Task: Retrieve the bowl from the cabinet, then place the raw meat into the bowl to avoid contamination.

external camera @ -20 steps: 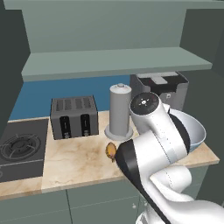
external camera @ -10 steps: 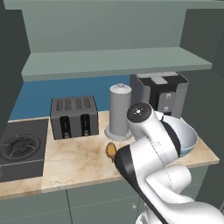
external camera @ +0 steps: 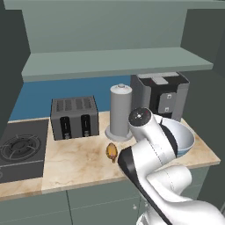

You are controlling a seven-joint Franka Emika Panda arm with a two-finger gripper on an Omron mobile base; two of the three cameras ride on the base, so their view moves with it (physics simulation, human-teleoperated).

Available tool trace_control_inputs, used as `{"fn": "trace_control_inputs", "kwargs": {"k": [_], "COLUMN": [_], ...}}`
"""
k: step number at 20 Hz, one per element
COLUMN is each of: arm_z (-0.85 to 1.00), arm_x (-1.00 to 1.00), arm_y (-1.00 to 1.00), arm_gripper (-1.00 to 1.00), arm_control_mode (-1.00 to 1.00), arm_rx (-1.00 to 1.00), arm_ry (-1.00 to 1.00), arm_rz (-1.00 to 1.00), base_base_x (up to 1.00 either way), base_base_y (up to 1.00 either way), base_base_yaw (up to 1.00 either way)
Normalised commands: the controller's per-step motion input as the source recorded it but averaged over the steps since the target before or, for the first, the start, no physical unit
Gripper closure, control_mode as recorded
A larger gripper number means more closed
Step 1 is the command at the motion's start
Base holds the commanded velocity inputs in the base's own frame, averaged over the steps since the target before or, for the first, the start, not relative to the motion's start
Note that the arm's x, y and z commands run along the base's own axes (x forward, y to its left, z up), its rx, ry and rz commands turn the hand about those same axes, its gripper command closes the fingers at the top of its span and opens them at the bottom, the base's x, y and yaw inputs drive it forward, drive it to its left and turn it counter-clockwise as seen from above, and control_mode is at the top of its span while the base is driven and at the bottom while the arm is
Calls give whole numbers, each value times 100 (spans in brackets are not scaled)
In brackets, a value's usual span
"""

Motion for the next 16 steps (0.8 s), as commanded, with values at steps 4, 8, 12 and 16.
{"fn": "trace_control_inputs", "kwargs": {"k": [4,8,12,16], "arm_z": [-16,-14,-27,-36], "arm_x": [36,40,42,38], "arm_y": [-1,-2,-3,-6], "arm_gripper": [100,100,100,100], "arm_control_mode": [-100,-100,-100,-100], "arm_rx": [0,0,0,0], "arm_ry": [0,0,0,4], "arm_rz": [0,0,0,0], "base_base_x": [0,0,0,0], "base_base_y": [0,0,0,0], "base_base_yaw": [0,0,0,0]}}
